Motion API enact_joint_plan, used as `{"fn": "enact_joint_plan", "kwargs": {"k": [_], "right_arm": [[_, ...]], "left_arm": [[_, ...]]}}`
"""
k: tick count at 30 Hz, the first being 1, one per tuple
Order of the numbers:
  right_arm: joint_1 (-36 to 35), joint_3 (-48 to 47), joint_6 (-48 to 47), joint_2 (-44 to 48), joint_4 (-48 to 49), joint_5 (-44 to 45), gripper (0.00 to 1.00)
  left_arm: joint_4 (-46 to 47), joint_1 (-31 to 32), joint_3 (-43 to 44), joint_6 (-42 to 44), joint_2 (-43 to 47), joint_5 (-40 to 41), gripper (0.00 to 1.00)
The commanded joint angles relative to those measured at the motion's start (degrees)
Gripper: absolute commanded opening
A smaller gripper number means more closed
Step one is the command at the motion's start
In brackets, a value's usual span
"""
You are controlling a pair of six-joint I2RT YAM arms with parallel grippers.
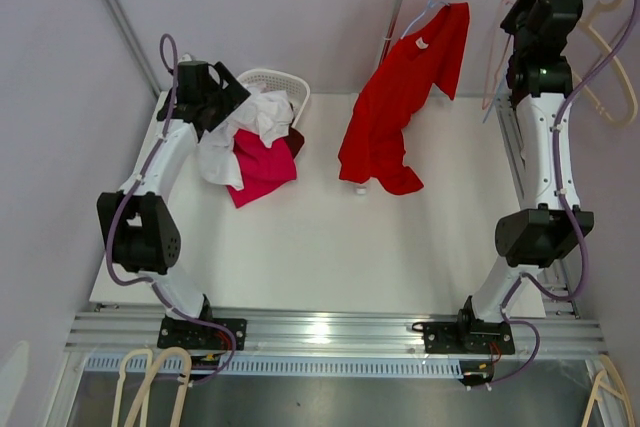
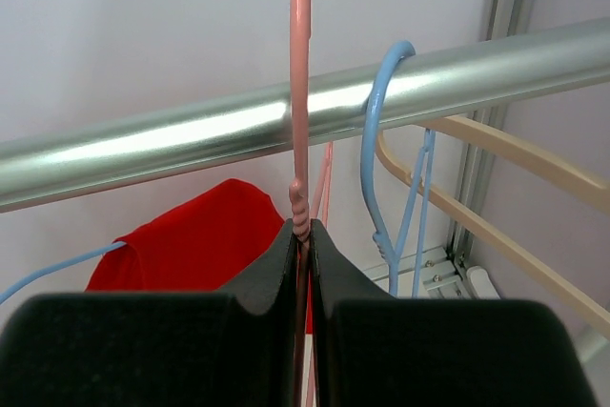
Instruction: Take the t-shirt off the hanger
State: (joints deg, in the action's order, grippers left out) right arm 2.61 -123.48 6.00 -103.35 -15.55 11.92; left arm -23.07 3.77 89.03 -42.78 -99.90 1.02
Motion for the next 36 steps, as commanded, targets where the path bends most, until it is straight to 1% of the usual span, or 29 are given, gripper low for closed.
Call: {"fn": "enact_joint_plan", "kwargs": {"k": [1, 11, 12, 13, 14, 15, 19, 20, 24, 25, 26, 29, 34, 35, 36], "right_arm": [[0.1, -2.8, 0.8, -1.3, 1.9, -1.1, 0.0], [0.1, -2.6, 0.6, -2.6, 1.6, -0.9, 0.0], [0.0, -2.6, 0.6, -2.5, 1.7, -0.8, 0.02], [0.0, -2.5, 0.5, -2.4, 1.6, -0.8, 0.06], [0.0, -2.1, 0.5, -2.2, 1.6, -1.1, 0.19], [0.0, -1.9, 0.7, -1.9, 1.6, -1.2, 0.24], [0.0, -1.1, 0.8, -0.5, 1.9, -1.1, 0.26], [0.0, -1.1, 0.7, -0.3, 1.8, -1.0, 0.3], [-0.3, -1.5, 0.3, 2.1, -0.1, 0.1, 0.31], [-0.8, -1.8, -0.4, 3.0, -0.8, 0.2, 0.34], [-1.1, -2.4, -0.5, 3.2, -1.8, 0.7, 0.39], [-2.4, -5.9, -0.6, 3.6, -7.5, 3.3, 0.4], [-9.9, -7.3, 0.9, 4.7, -12.1, 5.5, 0.41], [-13.1, -7.5, 0.8, 4.5, -12.7, 7.4, 0.41], [-14.6, -7.8, 0.7, 4.2, -13.2, 8.2, 0.41]], "left_arm": [[1.6, -0.3, 0.2, 2.4, 4.4, 1.7, 1.0], [3.2, 0.0, -0.7, 2.9, 7.1, 1.1, 0.99], [3.3, 0.0, -0.6, 2.9, 6.9, 1.0, 1.0], [3.3, 0.0, -0.7, 2.9, 6.8, 1.0, 1.0], [3.3, 0.0, -0.6, 2.9, 6.8, 0.9, 0.99], [3.4, 0.1, -0.6, 2.9, 6.7, 0.8, 0.99], [3.2, 0.4, -0.7, 3.1, 6.9, 0.8, 1.0], [2.9, 0.4, -0.9, 3.2, 7.0, 0.9, 1.0], [3.0, 0.6, -1.3, 3.2, 7.6, 1.0, 0.99], [2.9, 0.6, -1.4, 3.2, 7.9, 1.1, 0.99], [2.9, 0.9, -1.5, 3.3, 8.2, 1.3, 0.99], [2.7, 1.6, -1.9, 3.3, 9.4, 2.1, 1.0], [2.2, 3.3, -1.6, 4.5, 11.5, 3.8, 1.0], [2.4, 4.5, -1.6, 5.2, 11.9, 4.1, 0.99], [2.7, 5.2, -1.3, 6.2, 12.8, 5.0, 1.0]]}}
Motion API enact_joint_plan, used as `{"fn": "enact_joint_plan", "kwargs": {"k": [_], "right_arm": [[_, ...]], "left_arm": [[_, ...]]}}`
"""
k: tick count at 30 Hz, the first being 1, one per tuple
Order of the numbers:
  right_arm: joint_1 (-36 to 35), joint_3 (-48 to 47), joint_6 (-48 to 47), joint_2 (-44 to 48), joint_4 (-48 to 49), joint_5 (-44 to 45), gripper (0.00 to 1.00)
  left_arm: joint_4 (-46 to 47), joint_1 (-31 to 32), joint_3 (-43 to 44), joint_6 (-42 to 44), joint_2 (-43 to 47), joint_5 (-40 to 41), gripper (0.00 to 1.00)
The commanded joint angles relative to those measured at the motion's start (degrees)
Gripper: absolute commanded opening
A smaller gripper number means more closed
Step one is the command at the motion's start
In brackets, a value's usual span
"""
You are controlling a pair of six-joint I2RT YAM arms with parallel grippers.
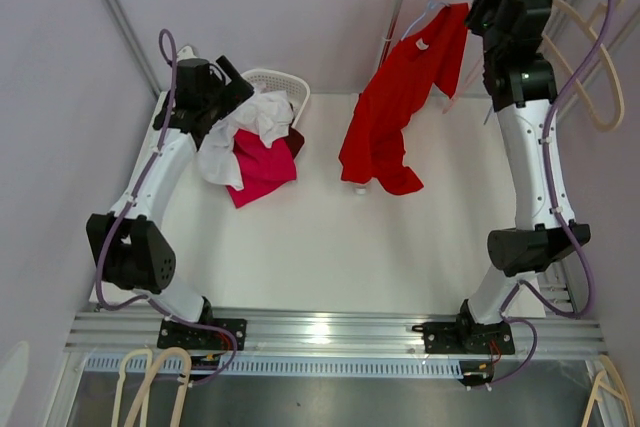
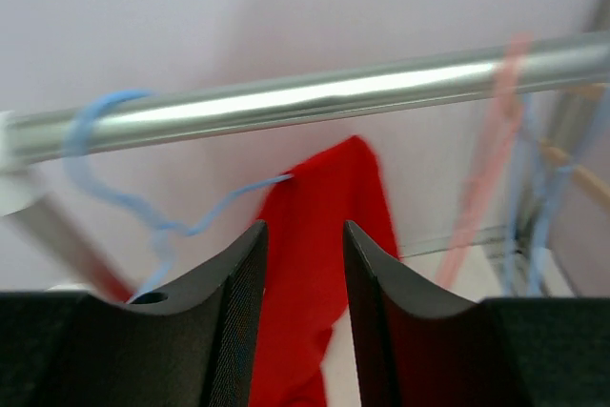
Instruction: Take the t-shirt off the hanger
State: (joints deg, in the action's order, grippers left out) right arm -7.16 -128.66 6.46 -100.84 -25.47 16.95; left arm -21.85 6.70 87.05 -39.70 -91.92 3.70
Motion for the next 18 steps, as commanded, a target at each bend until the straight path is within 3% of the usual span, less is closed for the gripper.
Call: {"fn": "enact_joint_plan", "kwargs": {"k": [1, 5, 10, 18], "right_arm": [[-6.0, -3.3, 0.5, 1.1, -3.7, 3.5, 0.41], [-8.2, -10.7, 4.3, -3.3, -7.8, 0.4, 0.42], [-9.4, -13.2, 5.3, -7.0, -6.8, -0.8, 0.41], [-9.3, -18.7, 8.3, -12.0, -8.3, -4.5, 0.4]], "left_arm": [[2.1, 3.0, 0.8, 5.6, 5.3, 2.6, 1.0], [4.9, 7.6, 0.5, 9.9, 7.0, 5.3, 0.99], [7.1, 9.8, -0.4, 11.0, 7.6, 2.4, 0.99], [16.7, 12.0, 0.4, 11.3, 2.3, -15.3, 0.99]]}}
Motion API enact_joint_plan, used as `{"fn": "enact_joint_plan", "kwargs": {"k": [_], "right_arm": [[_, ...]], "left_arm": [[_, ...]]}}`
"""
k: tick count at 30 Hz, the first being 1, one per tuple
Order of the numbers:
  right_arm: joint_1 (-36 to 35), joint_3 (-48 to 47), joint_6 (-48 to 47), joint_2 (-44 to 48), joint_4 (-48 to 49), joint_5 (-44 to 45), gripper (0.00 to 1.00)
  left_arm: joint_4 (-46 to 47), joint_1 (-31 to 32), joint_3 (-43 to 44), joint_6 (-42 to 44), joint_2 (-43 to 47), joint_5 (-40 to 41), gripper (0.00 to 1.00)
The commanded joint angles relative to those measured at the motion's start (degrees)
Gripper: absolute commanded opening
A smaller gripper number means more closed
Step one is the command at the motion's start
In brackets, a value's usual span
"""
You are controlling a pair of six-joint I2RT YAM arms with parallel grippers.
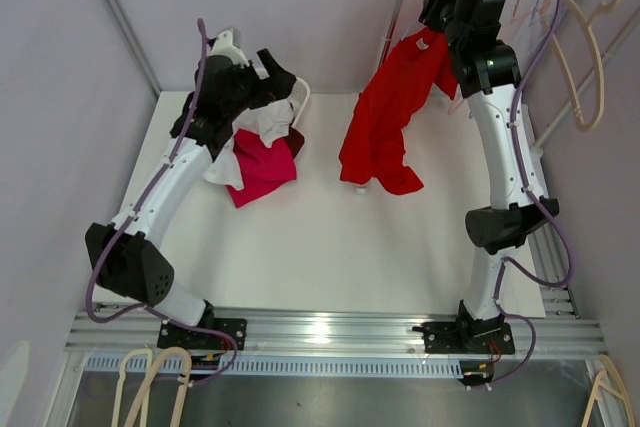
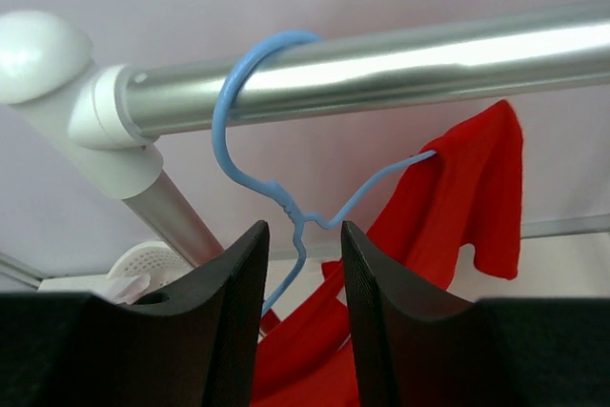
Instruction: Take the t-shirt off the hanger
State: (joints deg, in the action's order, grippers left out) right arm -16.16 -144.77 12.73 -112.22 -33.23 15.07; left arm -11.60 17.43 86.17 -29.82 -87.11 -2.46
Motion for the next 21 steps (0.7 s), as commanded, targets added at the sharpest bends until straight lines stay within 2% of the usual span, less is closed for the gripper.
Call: {"fn": "enact_joint_plan", "kwargs": {"k": [1, 6, 9, 21], "right_arm": [[-0.4, -2.4, 2.2, -0.6, -0.3, -3.1, 0.4], [-0.6, -2.4, 2.5, -1.5, 1.0, -3.0, 0.39], [-0.6, -2.8, 2.4, -2.3, 1.2, -3.0, 0.38], [-3.0, -2.7, -3.1, -4.1, 1.8, 5.2, 0.39]], "left_arm": [[7.1, 1.6, 1.6, 1.0, -3.7, -10.5, 1.0], [7.5, 3.6, 9.6, -0.5, -13.1, -19.3, 0.99], [7.5, 5.3, 13.1, -0.9, -15.9, -21.8, 0.99], [8.1, 10.9, 17.4, -1.2, -19.4, -24.0, 0.99]]}}
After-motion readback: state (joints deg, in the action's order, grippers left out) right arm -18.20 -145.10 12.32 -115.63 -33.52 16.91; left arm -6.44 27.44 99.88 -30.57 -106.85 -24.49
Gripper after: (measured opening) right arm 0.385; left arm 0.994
